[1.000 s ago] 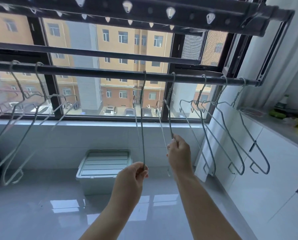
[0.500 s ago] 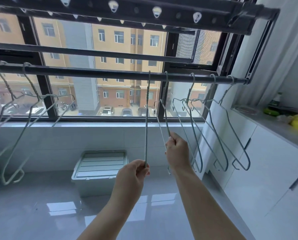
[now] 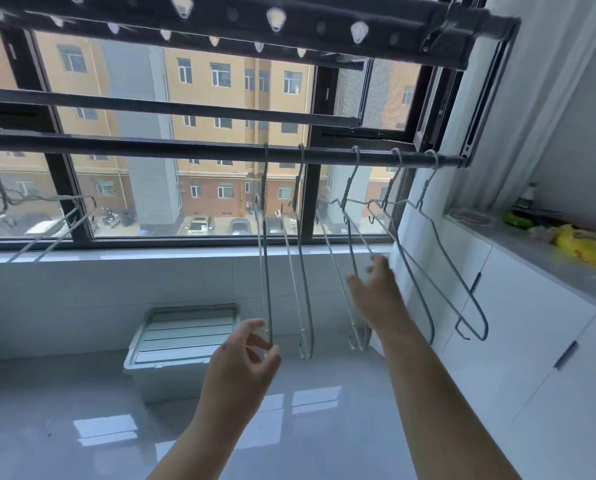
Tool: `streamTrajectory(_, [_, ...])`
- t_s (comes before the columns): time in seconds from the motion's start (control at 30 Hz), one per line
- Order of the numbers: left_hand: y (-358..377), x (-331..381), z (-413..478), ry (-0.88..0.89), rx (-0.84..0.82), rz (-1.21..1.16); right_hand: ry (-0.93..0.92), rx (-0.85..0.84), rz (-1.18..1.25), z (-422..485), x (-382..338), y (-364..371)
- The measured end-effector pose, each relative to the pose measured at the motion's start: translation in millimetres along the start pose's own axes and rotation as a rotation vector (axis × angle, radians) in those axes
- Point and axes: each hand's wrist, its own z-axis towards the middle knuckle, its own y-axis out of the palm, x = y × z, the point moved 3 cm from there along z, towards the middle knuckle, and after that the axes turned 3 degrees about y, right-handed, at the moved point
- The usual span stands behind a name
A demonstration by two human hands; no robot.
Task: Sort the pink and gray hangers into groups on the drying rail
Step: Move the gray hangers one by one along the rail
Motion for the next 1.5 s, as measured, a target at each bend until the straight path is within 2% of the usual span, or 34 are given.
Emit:
streamTrajectory(0.07, [2, 1, 1, 0.008, -0.011, 0.001, 0.055, -0.128, 0.064, 0, 4, 14])
streamTrajectory(0.17, [3, 3, 1, 0.019, -0.012, 0.017, -0.006, -0.069, 0.159, 0, 2, 26])
streamTrajectory(0.4, [4, 2, 3, 0.043, -0.008, 0.027, -0.063, 0.039, 0.184, 8, 6, 24])
streamTrajectory(0.73, [11, 1, 6, 0.046, 0.001, 0.04, -0.039, 0.0, 0.188, 20, 16, 23])
streamTrajectory(0.83, [12, 1, 7, 0.053, -0.011, 0.044, -0.013, -0.019, 0.06, 16, 13, 16])
streamTrajectory(0.87, [12, 0, 7, 0.053, -0.014, 0.044, -0.03, 0.017, -0.049, 13, 10, 13])
streamTrajectory(0.93, [12, 0, 7, 0.052, -0.016, 0.04, -0.177, 0.205, -0.214, 3, -7, 1])
streamTrajectory(1.0, [12, 0, 7, 0.051, -0.017, 0.036, -0.382, 0.314, -0.156, -9, -30, -3])
streamTrajectory(1.07, [13, 1, 7, 0.05, -0.018, 0.034, -0.435, 0.196, -0.083, -13, -44, 8])
streamTrajectory(1.17, [13, 3, 7, 0.045, -0.022, 0.035, -0.281, -0.118, -0.066, -11, -45, 39])
streamTrajectory(1.23, [12, 5, 7, 0.044, -0.032, 0.042, -0.176, -0.227, -0.008, -11, -39, 54])
streamTrajectory(1.33, [10, 8, 8, 0.056, -0.047, 0.053, -0.126, -0.177, 0.155, -11, -33, 62])
streamTrajectory(1.5, [7, 11, 7, 0.061, -0.062, 0.069, -0.212, -0.017, 0.163, -8, -33, 53])
